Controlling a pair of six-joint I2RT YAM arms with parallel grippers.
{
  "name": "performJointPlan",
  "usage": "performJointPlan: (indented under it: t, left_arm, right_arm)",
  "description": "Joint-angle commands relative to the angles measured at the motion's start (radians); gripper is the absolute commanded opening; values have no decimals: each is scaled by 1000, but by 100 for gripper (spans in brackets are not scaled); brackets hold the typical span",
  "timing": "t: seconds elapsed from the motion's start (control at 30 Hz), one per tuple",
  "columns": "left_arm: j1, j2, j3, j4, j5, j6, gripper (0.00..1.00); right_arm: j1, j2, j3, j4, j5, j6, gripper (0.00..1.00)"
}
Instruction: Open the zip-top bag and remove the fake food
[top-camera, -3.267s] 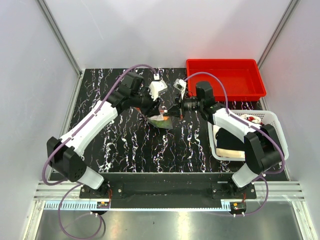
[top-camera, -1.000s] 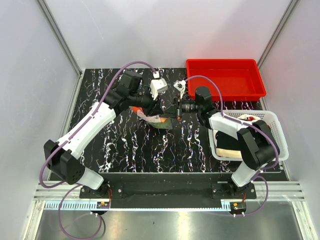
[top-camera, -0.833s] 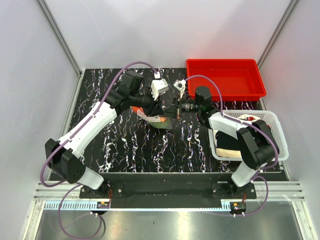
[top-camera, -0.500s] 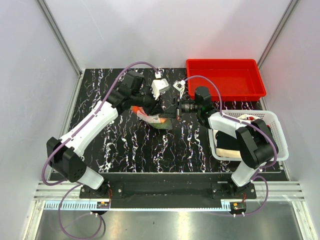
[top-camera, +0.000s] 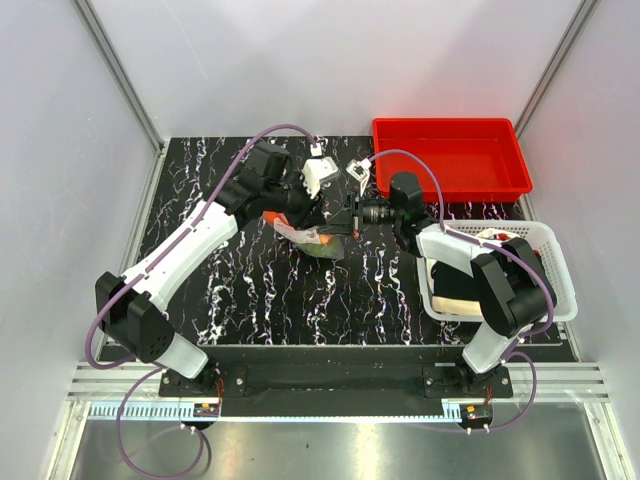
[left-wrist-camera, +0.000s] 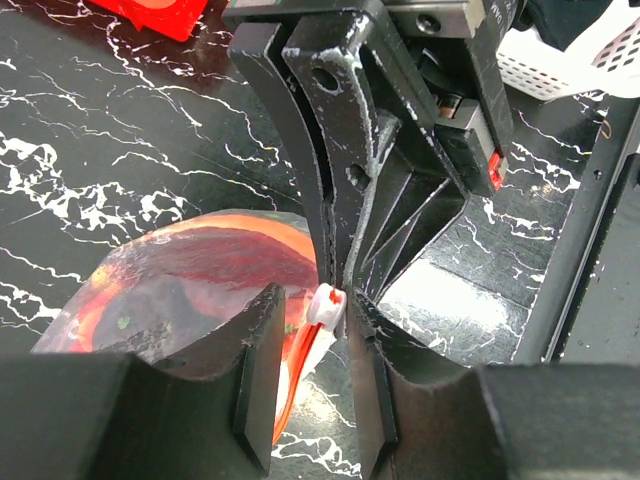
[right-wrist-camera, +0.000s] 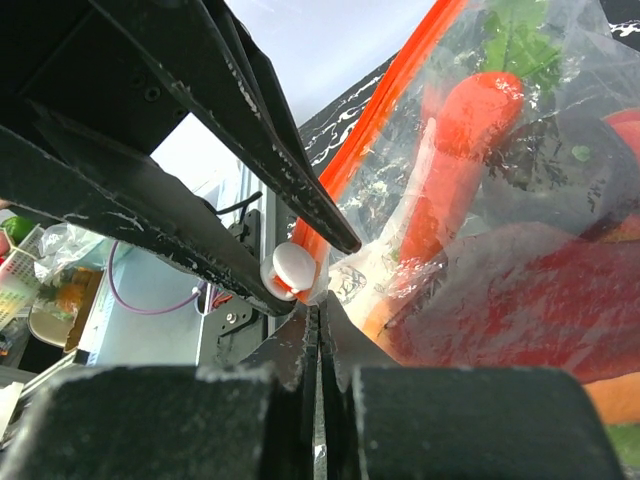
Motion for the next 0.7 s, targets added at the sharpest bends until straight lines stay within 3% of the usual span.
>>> performJointPlan:
  t: [0.0,0.33,0.67]
  left_arm:
    - [3,6,9,25,38,13,32]
    - [22,-6,-1,25,92,19,8]
    - [61,-20,-15,-4,146,42,2]
  right_arm:
    - [7,-5,42,64,-33,7,0]
    - [7,-18,30,47,-13,-20,0]
    - [7,-54,-51,205,42,25,0]
